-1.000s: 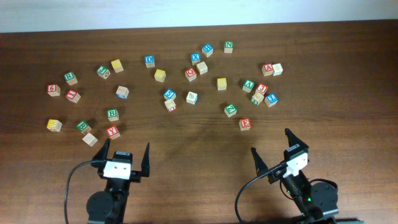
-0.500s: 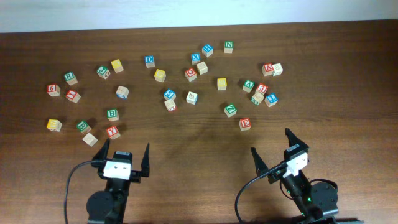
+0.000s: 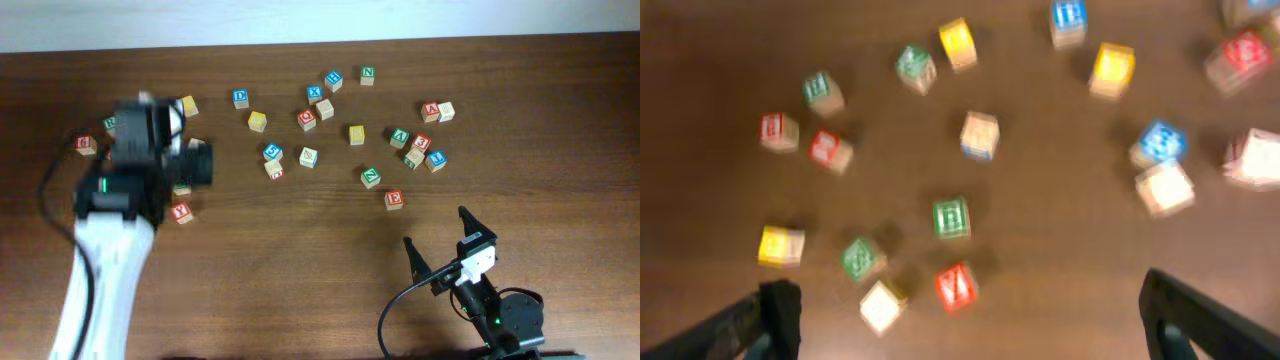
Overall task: Spell out RSS
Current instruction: 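Lower the left gripper and grasp the green R block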
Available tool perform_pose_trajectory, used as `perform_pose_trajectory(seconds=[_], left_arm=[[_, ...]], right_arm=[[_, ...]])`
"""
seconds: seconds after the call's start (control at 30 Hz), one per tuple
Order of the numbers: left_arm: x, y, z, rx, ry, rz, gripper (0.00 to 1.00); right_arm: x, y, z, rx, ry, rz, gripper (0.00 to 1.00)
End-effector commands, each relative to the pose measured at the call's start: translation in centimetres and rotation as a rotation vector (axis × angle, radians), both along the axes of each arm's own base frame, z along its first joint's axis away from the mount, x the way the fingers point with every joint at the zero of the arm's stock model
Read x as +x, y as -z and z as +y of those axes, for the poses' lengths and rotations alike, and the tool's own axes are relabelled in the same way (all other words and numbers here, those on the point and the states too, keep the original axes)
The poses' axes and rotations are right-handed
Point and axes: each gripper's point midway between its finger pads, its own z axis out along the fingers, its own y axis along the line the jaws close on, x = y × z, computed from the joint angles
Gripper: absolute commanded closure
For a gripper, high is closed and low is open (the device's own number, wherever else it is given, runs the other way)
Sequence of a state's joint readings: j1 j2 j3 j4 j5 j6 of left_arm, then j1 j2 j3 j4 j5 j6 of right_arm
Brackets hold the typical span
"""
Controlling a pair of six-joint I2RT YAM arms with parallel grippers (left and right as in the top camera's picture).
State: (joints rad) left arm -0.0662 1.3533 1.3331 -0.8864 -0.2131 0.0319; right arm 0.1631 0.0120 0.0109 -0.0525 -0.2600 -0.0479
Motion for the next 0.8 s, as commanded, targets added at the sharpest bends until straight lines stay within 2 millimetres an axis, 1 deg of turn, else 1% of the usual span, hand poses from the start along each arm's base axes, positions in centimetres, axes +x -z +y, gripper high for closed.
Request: perform_pose_trajectory(seconds=[0.0,0.03,0.13,0.23,0.27,0.3,0.33,0.37,0.4,0.43,0.47,0.5,0.53,0.57,0.63,0.67,0.77], left_arm=[[3.9,-0.8,-2.8,-0.177,0.075,0.019,0.01],[4.5,0.1,-3.7,-0.219,0.105,0.043,0.01],[5.0,2.2,-4.2,-0.237,0.112,0.096,0.01],[5.2,2.6,-4.1,-0.236,0.11,0.107,0.01],[5.4,2.6,-3.8,-0.222,0.099,0.098,0.01],[5.6,2.5,-3.1,-0.203,0.058,0.089,0.01],[5.7,2.4,-1.5,-0.177,-0.036,0.071,0.01],[5.8,2.2,0.6,-0.158,-0.138,0.048,0.01],[6.2,2.0,2.1,-0.169,-0.177,0.028,0.01],[6.5,1.8,4.9,-0.187,-0.263,0.007,0.01],[6.8,1.7,7.3,-0.207,-0.319,-0.001,0.01],[7.1,1.6,8.9,-0.216,-0.351,-0.004,0.01],[7.3,1.8,11.0,-0.217,-0.394,-0.005,0.01],[7.6,1.8,12.5,-0.217,-0.425,-0.009,0.01],[8.4,2.4,14.8,-0.21,-0.469,-0.011,0.01],[9.1,2.8,15.5,-0.211,-0.48,-0.009,0.01],[12.0,5.1,17.0,-0.213,-0.492,0.012,0.01]], right_arm=[[0.1,0.2,-0.2,0.01,0.011,0.006,0.02],[0.1,0.2,-0.2,0.01,0.01,0.006,0.02],[0.1,0.2,-0.2,0.01,0.011,0.006,0.02],[0.1,0.2,-0.2,0.01,0.011,0.006,0.02],[0.1,0.2,-0.2,0.01,0.01,0.006,0.02],[0.1,0.2,-0.2,0.01,0.011,0.006,0.02],[0.1,0.2,-0.2,0.01,0.01,0.006,0.02],[0.1,0.2,-0.2,0.01,0.011,0.006,0.02],[0.1,0.2,-0.2,0.01,0.01,0.005,0.02],[0.1,0.2,-0.2,0.01,0.01,0.006,0.02],[0.1,0.2,-0.2,0.01,0.011,0.006,0.02],[0.1,0.2,-0.2,0.01,0.011,0.006,0.02],[0.1,0.2,-0.2,0.01,0.011,0.006,0.02],[0.1,0.2,-0.2,0.01,0.011,0.006,0.02],[0.1,0.2,-0.2,0.01,0.011,0.006,0.02],[0.1,0.2,-0.2,0.01,0.011,0.006,0.02],[0.1,0.2,-0.2,0.01,0.011,0.006,0.02]])
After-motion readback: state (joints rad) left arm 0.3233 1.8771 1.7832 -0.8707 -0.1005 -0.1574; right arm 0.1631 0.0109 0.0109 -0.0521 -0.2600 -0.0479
